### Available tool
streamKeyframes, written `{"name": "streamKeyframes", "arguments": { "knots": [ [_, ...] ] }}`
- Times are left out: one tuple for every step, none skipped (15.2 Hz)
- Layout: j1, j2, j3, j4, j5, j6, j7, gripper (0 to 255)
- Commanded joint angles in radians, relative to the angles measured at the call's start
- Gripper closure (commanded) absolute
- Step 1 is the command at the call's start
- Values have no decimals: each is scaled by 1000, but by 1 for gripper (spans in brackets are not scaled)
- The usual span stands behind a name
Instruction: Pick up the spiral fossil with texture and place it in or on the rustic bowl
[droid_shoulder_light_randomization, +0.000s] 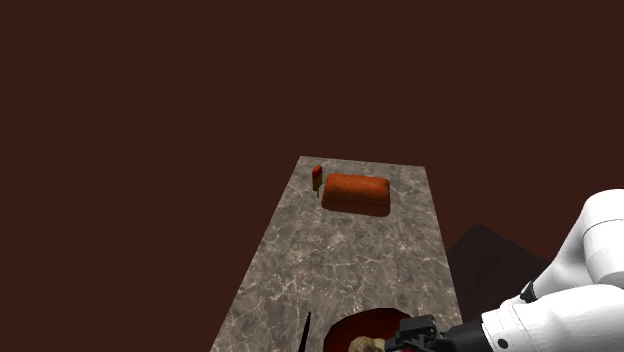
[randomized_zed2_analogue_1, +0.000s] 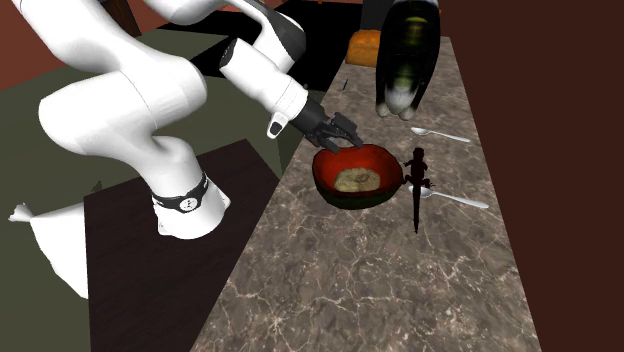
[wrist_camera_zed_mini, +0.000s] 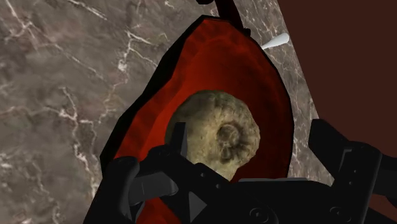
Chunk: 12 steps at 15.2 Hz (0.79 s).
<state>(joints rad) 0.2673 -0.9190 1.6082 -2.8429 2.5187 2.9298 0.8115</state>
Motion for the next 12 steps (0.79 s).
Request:
{"name": "streamKeyframes", "arguments": {
  "knots": [
    [0,0,0,0,0,0,0,0],
    [75,27,-51,-23,-25,43,13,0],
    [155,54,-107,-45,-51,90,28,0],
    [242,82,-168,-66,-79,143,44,0],
    [315,104,-220,-81,-100,189,55,0],
    [315,105,-221,-80,-100,189,54,0],
    [315,105,-221,-80,-99,189,53,0],
    [315,105,-221,-80,-99,189,53,0],
    [315,105,-221,-80,-99,189,53,0],
    [315,105,-221,-80,-99,189,53,0],
    [315,105,-221,-80,-99,189,53,0],
    [315,105,-221,-80,-99,189,53,0]
  ]
}}
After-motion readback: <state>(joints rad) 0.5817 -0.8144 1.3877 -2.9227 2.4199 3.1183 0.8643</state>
